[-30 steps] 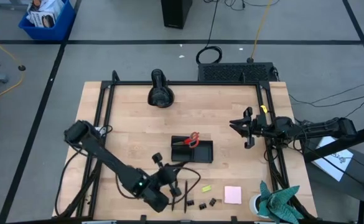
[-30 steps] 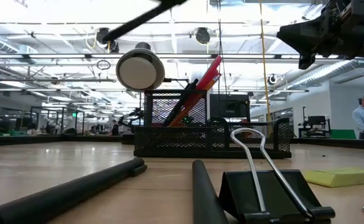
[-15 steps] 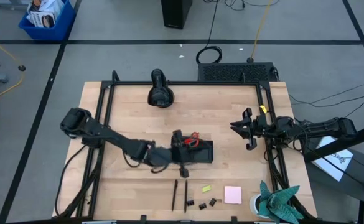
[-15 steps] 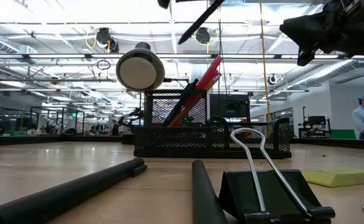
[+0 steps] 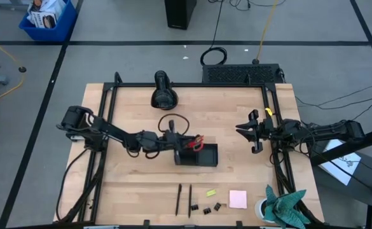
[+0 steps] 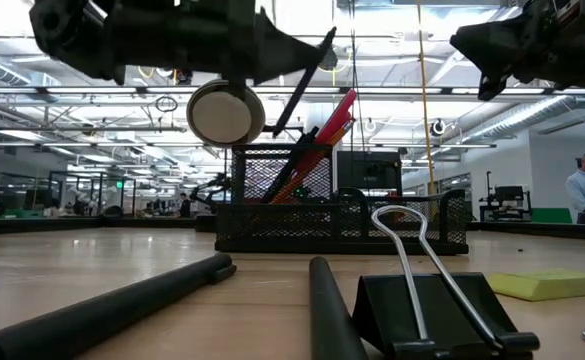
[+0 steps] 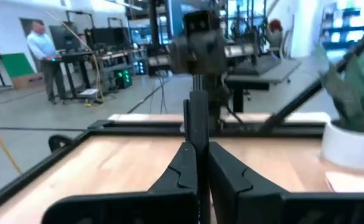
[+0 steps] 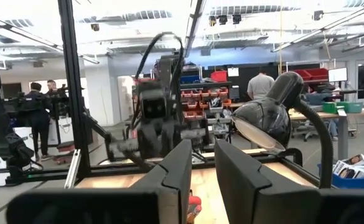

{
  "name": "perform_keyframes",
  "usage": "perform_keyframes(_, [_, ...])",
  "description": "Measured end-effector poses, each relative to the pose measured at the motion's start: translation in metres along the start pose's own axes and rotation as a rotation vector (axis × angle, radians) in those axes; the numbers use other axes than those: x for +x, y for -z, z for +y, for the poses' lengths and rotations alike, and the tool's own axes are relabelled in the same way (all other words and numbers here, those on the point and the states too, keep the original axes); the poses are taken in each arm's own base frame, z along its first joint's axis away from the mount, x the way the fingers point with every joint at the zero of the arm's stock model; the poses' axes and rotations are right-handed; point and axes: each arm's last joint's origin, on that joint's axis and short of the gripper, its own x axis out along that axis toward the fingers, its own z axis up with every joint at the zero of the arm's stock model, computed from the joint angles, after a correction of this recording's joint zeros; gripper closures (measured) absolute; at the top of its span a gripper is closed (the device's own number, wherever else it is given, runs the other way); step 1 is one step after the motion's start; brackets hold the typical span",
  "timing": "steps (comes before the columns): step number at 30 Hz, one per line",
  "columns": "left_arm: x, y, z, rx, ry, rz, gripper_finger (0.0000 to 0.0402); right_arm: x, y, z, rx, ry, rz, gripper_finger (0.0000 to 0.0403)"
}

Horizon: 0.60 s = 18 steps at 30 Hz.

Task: Pick and place office supplies into organizer
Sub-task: Put the left pen into the desk organizer

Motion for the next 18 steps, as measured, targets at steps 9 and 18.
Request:
perform_keyframes(9, [0.009, 0.039, -0.005, -0.001, 0.005, 0.067, 0.0395, 0.0, -0.001, 0.0, -0.001, 0.003, -0.006, 0.0339])
perform_keyframes(18, [0.01, 0.047, -0.005, -0.043, -0.026, 0.078, 0.0337, 0.0, 0.0, 0.0, 0.002, 0.002, 0.005, 0.0339])
